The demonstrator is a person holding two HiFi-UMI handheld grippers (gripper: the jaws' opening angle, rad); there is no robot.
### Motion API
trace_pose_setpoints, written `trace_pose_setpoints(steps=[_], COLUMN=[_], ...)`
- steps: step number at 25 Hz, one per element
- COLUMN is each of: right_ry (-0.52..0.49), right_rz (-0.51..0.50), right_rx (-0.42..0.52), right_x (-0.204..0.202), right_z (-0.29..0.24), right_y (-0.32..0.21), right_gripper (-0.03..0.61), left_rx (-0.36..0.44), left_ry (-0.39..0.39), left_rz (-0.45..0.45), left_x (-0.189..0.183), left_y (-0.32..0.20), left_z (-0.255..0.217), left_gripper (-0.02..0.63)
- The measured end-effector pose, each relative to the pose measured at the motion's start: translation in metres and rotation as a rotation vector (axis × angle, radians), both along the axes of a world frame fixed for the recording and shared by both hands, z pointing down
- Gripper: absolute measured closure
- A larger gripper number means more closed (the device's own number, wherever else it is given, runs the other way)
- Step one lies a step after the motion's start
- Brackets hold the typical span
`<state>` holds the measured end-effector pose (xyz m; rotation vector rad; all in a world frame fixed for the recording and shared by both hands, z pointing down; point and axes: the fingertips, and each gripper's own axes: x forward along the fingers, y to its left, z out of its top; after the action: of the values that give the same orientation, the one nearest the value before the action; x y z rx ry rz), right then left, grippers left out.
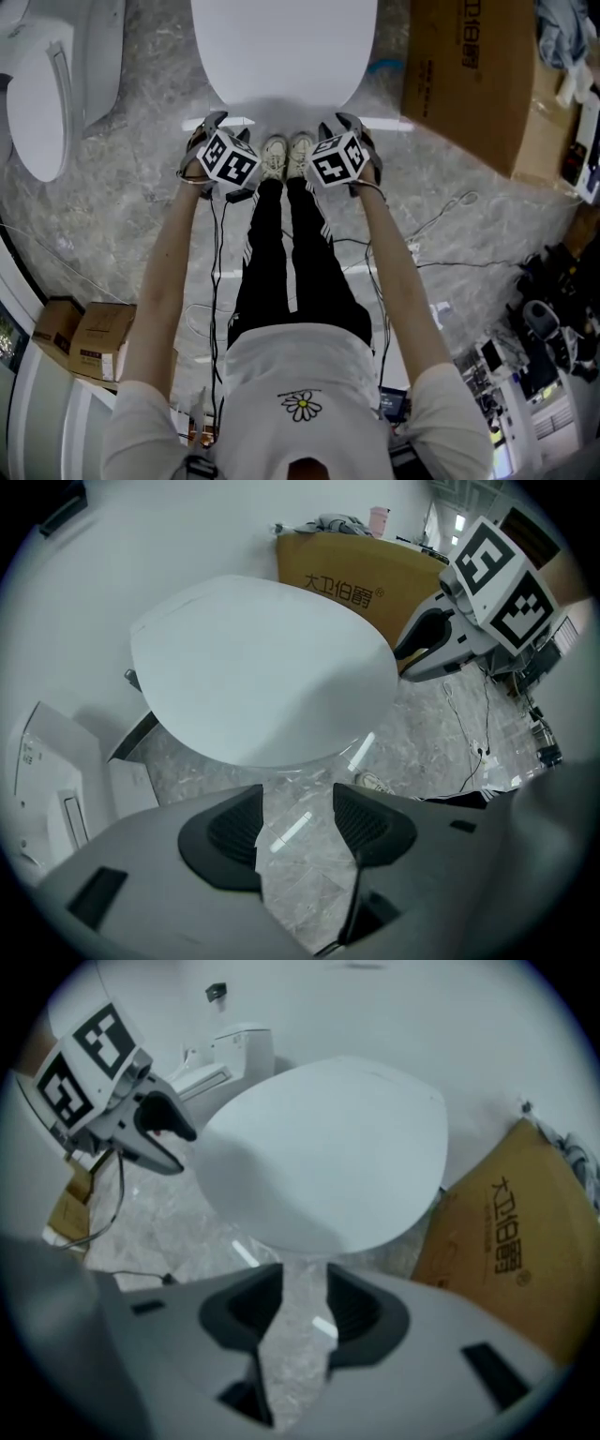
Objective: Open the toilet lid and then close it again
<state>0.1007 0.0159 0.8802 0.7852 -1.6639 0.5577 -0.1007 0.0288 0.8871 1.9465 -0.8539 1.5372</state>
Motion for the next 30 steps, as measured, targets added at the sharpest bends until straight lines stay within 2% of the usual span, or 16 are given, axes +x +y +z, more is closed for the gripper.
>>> trace_pose_setpoints(steps=[5,9,14,17,20,24,27,30], right_ry=[0.001,-0.013,-0.089,-0.145,-0.223,-0.347,-0.432,-0.546], right_rz=[0.015,0.035,0.053,0.048,0.057,0.084,0.106,0.150], right_rx=[0.028,0.133,0.285,0.447,0.605,0.789,0.899,0.993], right_x=[0.001,-0.003,-0.013,-0.025,-0.038,-0.044,-0.043,-0.040], right_z=[-0.034,-0.080,-0.174,-0.255,-0.339,-0.437,-0.502,-0.558], right_y=[-0.007,-0.064,-0.113,-0.139,-0.157,-0.164,-0.149,-0.123], right_gripper=[0.414,0.414,0.416,0.443,0.445,0.451,0.453,0.474], left_rx=[0.037,0.164,0.317,0.455,0.639,0.835,0.968,1.050], left_ry=[0.022,0.048,0.175,0.257,0.343,0.469,0.521,0.584], left_rz=[-0.027,-0.052,-0.166,-0.223,-0.317,-0.359,-0.378,-0.416], left_x=[-0.002,0.003,0.024,0.032,0.029,0.034,0.034,0.036], left_y=[-0.005,-0.064,-0.119,-0.148,-0.169,-0.175,-0.156,-0.132], left_z=[-0.039,-0.093,-0.199,-0.282,-0.374,-0.481,-0.543,-0.590], left_gripper=[0.362,0.364,0.396,0.429,0.549,0.584,0.591,0.592])
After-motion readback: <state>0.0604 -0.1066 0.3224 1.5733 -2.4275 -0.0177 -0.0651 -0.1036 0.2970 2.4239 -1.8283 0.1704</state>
